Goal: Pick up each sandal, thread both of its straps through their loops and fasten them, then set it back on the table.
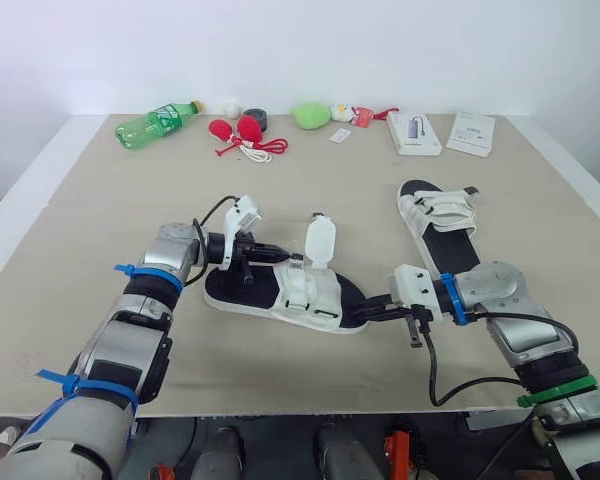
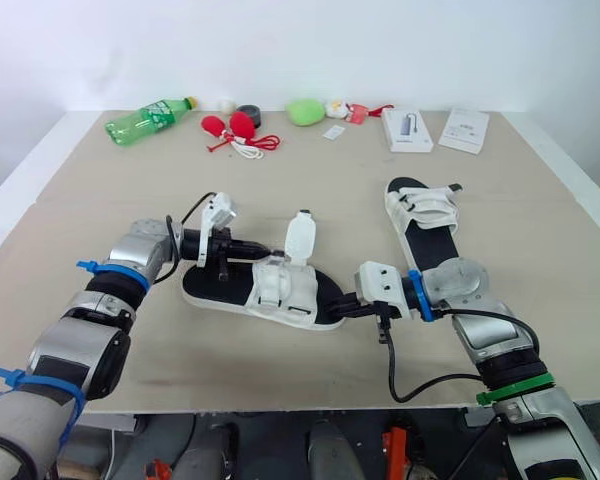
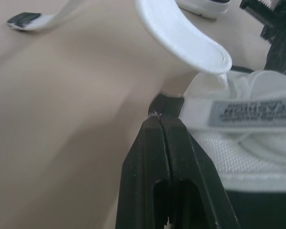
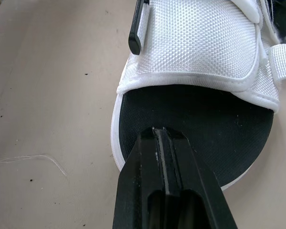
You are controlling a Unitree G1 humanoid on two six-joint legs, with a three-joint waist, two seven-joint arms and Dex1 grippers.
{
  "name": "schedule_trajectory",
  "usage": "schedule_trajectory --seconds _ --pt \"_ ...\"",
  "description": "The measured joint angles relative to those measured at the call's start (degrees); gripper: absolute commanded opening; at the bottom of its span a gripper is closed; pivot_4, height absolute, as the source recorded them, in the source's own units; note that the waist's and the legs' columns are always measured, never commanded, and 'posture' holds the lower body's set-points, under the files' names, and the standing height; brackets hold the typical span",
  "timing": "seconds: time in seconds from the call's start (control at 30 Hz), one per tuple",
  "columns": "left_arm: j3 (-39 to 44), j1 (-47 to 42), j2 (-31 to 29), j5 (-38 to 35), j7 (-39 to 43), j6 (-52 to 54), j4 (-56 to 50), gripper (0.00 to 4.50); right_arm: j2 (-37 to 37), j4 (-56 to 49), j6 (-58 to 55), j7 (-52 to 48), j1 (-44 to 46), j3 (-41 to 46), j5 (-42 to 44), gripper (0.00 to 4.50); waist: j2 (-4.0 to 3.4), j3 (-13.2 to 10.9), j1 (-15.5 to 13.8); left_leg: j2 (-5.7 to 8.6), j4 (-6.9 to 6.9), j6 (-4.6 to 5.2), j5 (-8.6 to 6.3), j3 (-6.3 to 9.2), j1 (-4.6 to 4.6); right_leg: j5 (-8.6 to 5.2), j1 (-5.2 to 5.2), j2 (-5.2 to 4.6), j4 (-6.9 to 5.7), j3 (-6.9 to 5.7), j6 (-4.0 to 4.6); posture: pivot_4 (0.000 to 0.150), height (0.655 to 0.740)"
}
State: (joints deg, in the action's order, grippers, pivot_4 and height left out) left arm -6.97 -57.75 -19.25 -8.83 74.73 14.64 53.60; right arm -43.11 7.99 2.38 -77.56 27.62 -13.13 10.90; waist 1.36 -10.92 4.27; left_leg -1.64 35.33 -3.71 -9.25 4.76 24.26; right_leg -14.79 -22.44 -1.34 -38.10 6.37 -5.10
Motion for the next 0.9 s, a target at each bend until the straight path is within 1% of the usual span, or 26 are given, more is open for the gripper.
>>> schedule_trajectory --seconds 0.27,0.33,0.4,0.43,0.47,0.5,0.53,0.6,0.63,0.67,0.77,0.9 --pt "0.8 0.1 -0.1 0.8 -1.9 -0.2 -0.1 0.01 0.0 0.0 0.1 0.0 0.0 -0.1 0.0 0.0 0.0 0.0 0.0 0.0 0.01 0.0 0.0 0.0 -0.02 0.01 0.0 0.0 -0.01 0.0 -0.01 0.15 0.74" --pt "1.6 0.1 -0.4 0.8 -3.2 0.6 -0.1 0.42 0.0 0.0 0.1 -0.1 0.0 -0.1 0.0 0.0 0.0 0.0 0.0 0.0 0.0 0.0 0.0 0.0 -0.01 0.01 -0.01 0.0 -0.01 0.0 -0.01 0.15 0.74" --pt "3.1 -0.6 -1.4 0.7 -5.5 0.7 1.5 1.03 0.0 0.0 0.2 -0.2 0.1 -0.1 0.0 0.0 0.0 0.0 0.0 0.0 0.0 0.0 0.0 0.0 0.0 0.01 -0.02 0.01 -0.01 0.0 -0.01 0.15 0.74" --pt "3.3 -0.7 -1.8 0.7 -5.8 0.8 1.7 1.46 0.0 0.0 0.2 -0.2 0.1 -0.1 0.0 0.0 0.0 0.0 0.0 0.0 0.0 0.0 0.0 0.0 0.0 0.01 -0.02 0.0 -0.01 0.0 -0.01 0.15 0.74" --pt "4.4 -1.4 -2.2 0.4 -6.2 1.1 2.4 1.98 0.0 0.1 0.2 -0.3 0.1 -0.1 0.0 0.0 0.01 0.0 0.0 0.0 0.0 0.0 0.0 0.0 0.01 0.01 -0.02 0.01 -0.01 0.0 -0.01 0.15 0.74" --pt "5.0 -1.9 -2.4 0.1 -6.4 1.4 2.5 2.37 0.0 0.1 0.2 -0.4 0.1 0.0 0.0 0.0 0.02 0.0 0.0 0.0 0.0 0.0 0.0 0.0 0.02 0.01 -0.03 0.01 -0.01 0.0 -0.01 0.15 0.74" --pt "6.1 -2.9 -2.5 -0.7 -6.5 2.6 2.6 2.8 -0.1 0.2 0.2 -0.5 0.1 0.0 0.0 0.0 0.03 0.0 0.0 0.0 0.0 0.0 0.0 0.0 0.02 0.01 -0.02 0.0 -0.01 0.0 -0.01 0.15 0.74" --pt "8.1 -5.4 -2.5 -2.8 -6.4 5.7 2.4 3.86 -0.1 0.4 0.3 -0.8 0.2 0.0 0.0 0.0 0.04 0.0 0.0 0.0 0.0 0.0 0.0 0.01 0.02 0.01 -0.02 0.0 0.0 -0.01 -0.01 0.15 0.74" --pt "8.7 -6.3 -2.4 -3.8 -5.7 8.1 1.6 4.27 -0.1 0.5 0.4 -0.8 0.2 0.0 0.0 0.0 0.04 0.0 0.0 0.0 0.0 0.0 0.0 0.0 0.02 0.01 -0.01 0.0 0.0 0.0 -0.02 0.15 0.74" --pt "9.0 -6.7 -2.1 -5.1 -4.4 11.7 -0.1 4.45 -0.1 0.5 0.6 -0.9 0.2 0.0 0.0 0.0 0.04 0.0 0.0 0.0 0.0 0.0 0.0 0.0 0.02 0.0 -0.01 0.0 0.0 -0.01 -0.02 0.15 0.74" --pt "7.1 -5.8 -0.1 -7.0 -1.0 20.8 -4.9 4.45 -0.1 0.7 1.0 -0.9 0.3 -0.1 0.0 0.0 0.03 0.0 0.1 0.0 -0.02 0.0 0.0 0.0 0.01 -0.02 -0.01 0.01 0.0 -0.01 -0.02 0.15 0.74" --pt "4.2 -3.6 1.8 -6.8 -0.5 25.8 -6.0 4.45 0.2 1.0 1.3 -0.8 0.4 -0.2 0.0 0.0 0.04 0.0 0.1 0.0 -0.01 0.0 0.0 0.01 0.01 -0.01 -0.01 0.01 -0.01 0.0 -0.02 0.15 0.74"
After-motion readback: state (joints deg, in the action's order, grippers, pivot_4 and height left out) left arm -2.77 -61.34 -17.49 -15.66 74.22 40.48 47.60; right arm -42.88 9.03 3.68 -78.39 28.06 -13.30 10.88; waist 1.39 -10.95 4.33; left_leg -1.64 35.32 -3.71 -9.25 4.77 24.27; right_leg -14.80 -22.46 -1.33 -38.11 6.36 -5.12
